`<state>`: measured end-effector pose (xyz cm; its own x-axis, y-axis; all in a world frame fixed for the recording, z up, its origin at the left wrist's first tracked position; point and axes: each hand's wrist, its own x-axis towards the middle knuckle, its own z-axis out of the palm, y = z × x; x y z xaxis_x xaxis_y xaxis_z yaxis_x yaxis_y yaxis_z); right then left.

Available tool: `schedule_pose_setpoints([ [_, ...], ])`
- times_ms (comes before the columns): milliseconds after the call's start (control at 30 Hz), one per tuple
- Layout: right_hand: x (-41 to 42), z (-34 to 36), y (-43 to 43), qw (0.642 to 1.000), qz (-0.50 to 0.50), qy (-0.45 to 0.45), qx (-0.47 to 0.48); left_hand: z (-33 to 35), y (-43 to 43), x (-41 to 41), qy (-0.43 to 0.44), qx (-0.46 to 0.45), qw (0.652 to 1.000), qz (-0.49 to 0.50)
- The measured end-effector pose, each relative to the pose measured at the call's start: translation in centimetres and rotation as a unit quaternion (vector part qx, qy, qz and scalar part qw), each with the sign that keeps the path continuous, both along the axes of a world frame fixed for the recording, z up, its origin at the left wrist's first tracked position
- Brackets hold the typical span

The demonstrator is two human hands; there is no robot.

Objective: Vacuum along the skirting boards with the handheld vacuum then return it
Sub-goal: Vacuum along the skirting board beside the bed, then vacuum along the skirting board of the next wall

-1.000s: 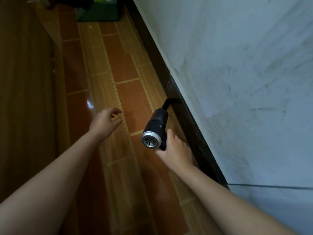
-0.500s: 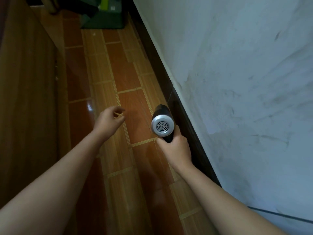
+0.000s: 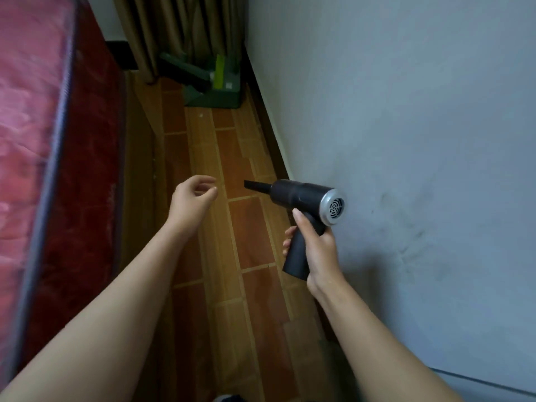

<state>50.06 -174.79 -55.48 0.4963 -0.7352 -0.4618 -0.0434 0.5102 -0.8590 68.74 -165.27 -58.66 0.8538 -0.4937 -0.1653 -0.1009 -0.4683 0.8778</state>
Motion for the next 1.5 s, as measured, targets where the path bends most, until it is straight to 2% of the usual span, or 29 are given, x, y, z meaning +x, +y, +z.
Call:
schedule_pose_setpoints([
  [233,0.6,16.4,0.9,0.982,-0.006,-0.111,0.15,16.1,3.4,0.4,0.071,-0.089,0.99,0.085],
  [500,-0.4,35.3,2.6,0.969,0.104,-0.154,0.161,33.5,9.6,-0.2,0.138,-0.171,0.958,0.187],
  [667,-0.3,44.7,4.5,0.965,0.174,-0.12,0.153,43.8,14.3,-1.6,0.087,-0.163,0.965,0.187],
  [867,0.9,51.8,6.6,0.954,0.257,-0.083,0.134,50.4,19.7,-2.7,-0.009,-0.106,0.98,0.17],
  [1067,2.9,54.6,8.9,0.934,0.316,-0.116,0.116,52.2,24.2,-3.4,-0.069,-0.061,0.978,0.188],
  [1167,4.1,55.1,10.4,0.913,0.368,-0.134,0.118,52.1,27.1,-3.9,-0.106,-0.011,0.974,0.201],
  [1333,5.8,55.1,13.9,0.869,0.454,-0.133,0.145,52.1,32.9,-7.0,-0.156,0.107,0.948,0.255],
  [1400,6.2,55.0,15.9,0.843,0.498,-0.125,0.158,52.5,35.6,-9.5,-0.177,0.193,0.924,0.279],
  [1500,6.7,54.8,17.9,0.809,0.553,-0.104,0.169,53.3,38.5,-13.3,-0.174,0.275,0.891,0.315],
])
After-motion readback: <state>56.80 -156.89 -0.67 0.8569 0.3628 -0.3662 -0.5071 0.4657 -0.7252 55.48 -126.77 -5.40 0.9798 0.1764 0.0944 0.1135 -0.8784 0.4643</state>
